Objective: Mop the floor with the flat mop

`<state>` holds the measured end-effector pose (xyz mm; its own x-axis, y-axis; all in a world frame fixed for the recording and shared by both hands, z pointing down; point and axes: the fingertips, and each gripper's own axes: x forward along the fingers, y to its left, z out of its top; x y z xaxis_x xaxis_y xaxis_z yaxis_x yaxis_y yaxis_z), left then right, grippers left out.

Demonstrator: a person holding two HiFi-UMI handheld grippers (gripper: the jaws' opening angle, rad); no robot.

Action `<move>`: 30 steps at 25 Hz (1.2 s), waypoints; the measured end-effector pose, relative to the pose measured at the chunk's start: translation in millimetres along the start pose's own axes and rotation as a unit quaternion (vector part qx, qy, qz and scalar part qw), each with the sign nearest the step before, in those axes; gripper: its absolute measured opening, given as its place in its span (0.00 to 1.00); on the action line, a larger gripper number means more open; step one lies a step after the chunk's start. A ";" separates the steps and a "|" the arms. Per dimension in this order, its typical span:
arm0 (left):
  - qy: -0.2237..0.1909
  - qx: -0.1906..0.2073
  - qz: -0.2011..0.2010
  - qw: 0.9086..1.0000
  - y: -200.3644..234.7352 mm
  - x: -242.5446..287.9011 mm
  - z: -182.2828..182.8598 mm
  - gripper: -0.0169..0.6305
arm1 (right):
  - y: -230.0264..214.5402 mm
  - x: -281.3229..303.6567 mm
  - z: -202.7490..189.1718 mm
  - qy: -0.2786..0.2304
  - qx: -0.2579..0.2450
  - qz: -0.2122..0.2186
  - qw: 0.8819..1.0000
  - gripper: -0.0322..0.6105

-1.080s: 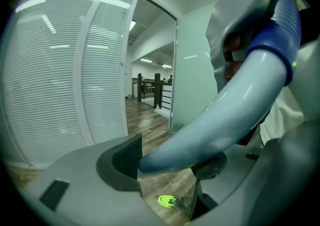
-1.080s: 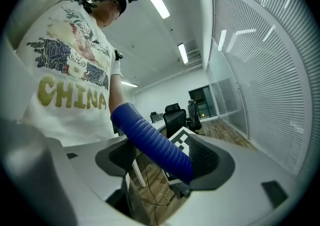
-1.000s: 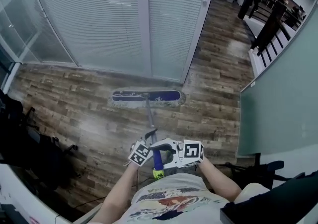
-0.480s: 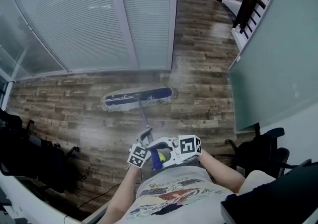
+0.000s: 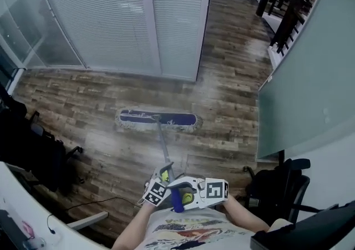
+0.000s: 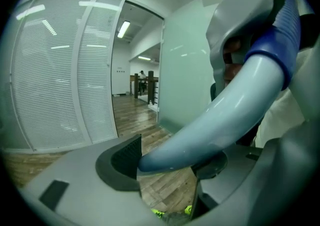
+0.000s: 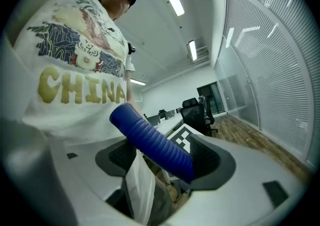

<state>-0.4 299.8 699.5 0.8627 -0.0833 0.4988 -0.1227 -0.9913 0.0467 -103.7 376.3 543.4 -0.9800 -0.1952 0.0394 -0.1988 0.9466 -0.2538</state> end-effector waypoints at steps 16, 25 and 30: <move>-0.014 -0.015 0.009 1.000 -36.5 -14.2 -15.7 0.40 | 41.5 4.6 -15.4 0.012 -0.010 0.034 0.999 0.52; -0.018 -0.008 0.009 1.000 60.9 8.2 3.1 0.40 | -56.0 10.6 11.4 0.007 -0.004 0.034 0.999 0.52; -0.016 -0.005 0.002 1.000 136.6 8.6 23.3 0.40 | -127.1 26.1 38.4 0.021 -0.017 0.031 0.999 0.52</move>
<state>1.6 161.4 690.0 0.8776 -0.0906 0.4707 -0.1311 -0.9899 0.0538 -103.5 241.0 539.6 -0.9900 -0.1247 0.0657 -0.1364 0.9647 -0.2251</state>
